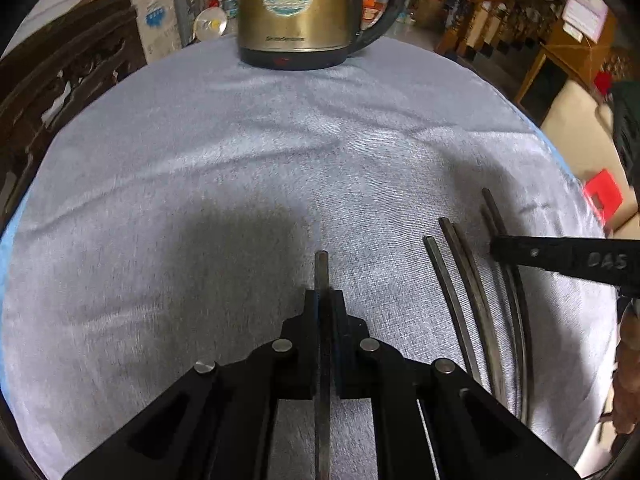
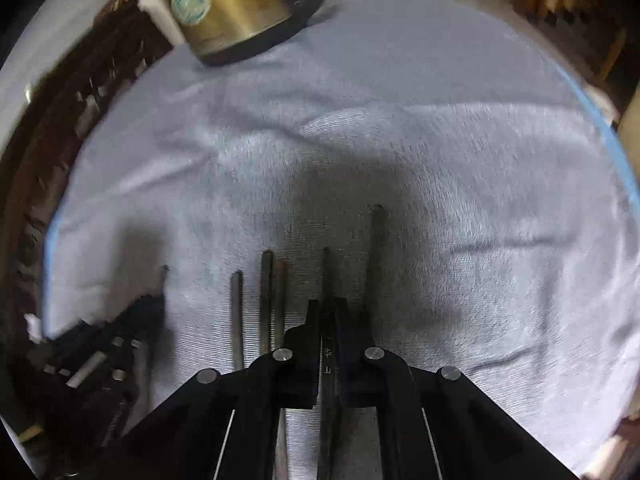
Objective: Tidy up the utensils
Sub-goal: 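Lift the held chopsticks with both tools and carry them over the black cup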
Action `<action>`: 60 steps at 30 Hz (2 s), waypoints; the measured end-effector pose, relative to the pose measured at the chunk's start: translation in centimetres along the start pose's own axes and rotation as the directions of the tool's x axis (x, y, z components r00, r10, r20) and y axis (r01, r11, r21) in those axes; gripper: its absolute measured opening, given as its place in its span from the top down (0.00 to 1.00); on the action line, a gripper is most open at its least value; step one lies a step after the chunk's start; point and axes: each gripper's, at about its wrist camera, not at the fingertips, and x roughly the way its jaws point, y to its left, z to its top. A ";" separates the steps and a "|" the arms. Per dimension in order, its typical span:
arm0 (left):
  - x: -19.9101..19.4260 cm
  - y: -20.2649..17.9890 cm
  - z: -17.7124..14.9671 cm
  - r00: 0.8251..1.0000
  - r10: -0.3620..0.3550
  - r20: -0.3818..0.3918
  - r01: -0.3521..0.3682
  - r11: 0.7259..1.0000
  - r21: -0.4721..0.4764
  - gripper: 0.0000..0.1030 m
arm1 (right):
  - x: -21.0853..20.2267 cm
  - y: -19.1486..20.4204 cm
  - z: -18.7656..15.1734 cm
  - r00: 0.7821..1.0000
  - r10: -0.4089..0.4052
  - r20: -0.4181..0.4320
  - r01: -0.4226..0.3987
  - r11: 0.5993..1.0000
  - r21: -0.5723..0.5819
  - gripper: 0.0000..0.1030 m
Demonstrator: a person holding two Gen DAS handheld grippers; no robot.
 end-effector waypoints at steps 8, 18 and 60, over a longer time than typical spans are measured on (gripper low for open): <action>-5.6 1.6 -0.8 0.990 -0.043 0.133 0.048 0.998 -0.035 0.95 | -5.5 -2.0 -1.7 0.970 0.168 0.175 -0.176 0.984 0.030 0.93; -16.7 1.2 -2.8 0.914 -0.116 0.389 0.124 0.992 0.004 0.95 | -16.7 -0.5 -7.6 0.840 0.221 0.495 -0.182 0.975 -0.127 0.93; -25.3 -4.9 -11.5 0.672 -0.133 0.728 0.243 0.969 -0.047 0.95 | -27.8 3.5 -25.7 0.493 0.216 0.843 -0.060 0.975 -0.215 0.93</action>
